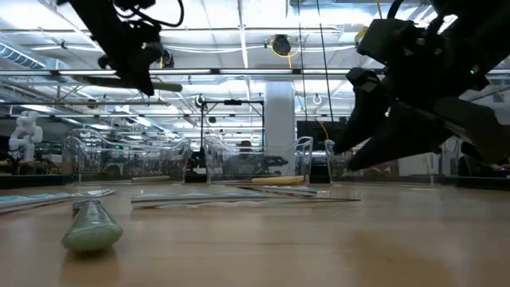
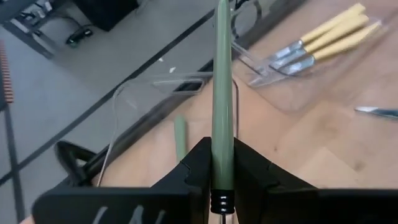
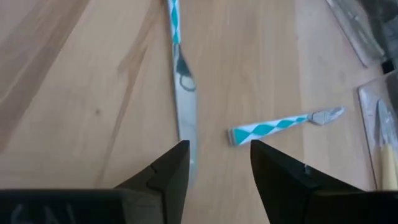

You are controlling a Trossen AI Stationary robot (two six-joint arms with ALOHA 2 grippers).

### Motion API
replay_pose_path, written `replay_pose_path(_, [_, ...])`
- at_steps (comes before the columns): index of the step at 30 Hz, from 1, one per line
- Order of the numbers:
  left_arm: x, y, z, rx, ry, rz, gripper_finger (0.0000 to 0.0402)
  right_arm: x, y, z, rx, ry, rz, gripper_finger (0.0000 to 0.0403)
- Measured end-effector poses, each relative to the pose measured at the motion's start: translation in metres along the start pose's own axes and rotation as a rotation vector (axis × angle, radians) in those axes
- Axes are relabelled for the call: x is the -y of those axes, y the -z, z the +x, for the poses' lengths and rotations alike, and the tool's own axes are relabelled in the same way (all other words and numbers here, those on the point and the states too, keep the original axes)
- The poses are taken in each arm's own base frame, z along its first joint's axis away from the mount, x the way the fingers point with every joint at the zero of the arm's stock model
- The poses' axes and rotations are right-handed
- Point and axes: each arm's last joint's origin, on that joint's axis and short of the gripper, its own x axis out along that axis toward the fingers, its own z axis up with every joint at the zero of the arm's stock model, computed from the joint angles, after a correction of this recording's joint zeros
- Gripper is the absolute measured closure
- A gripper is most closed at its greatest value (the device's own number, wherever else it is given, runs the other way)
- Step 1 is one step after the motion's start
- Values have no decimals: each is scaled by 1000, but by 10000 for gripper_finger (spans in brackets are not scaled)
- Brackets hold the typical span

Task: Sort silverware by color (type)
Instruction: Put the right green table knife into the left transparent bin

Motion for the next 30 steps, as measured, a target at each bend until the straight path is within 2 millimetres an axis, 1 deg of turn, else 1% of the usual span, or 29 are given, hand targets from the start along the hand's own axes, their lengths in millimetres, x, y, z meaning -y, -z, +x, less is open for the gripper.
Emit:
replay_pose_path(3, [-7,-5,16,-9,17,-18,355,2,-2,1,17,7,4,241])
replay_pose_path(6, [-15,-6,30,-43,-17,-34,355,3,-2,2,17,7,6,241])
replay_pose_path(9, [-22,-5,44,-96,-56,-40,355,3,-2,2,17,5,6,241])
replay_pose_path(13, [-29,-2,61,-162,-62,-47,355,3,-2,2,17,5,9,241])
replay_pose_path(19, [-33,2,79,-237,-92,-45,355,-1,-3,-1,25,-5,38,241])
replay_pose_path(25, [-35,12,95,-344,-108,-41,355,-3,-3,-2,27,-14,44,241])
replay_pose_path(30, [-37,17,110,-404,-123,-30,355,-4,-3,-1,30,-61,46,241])
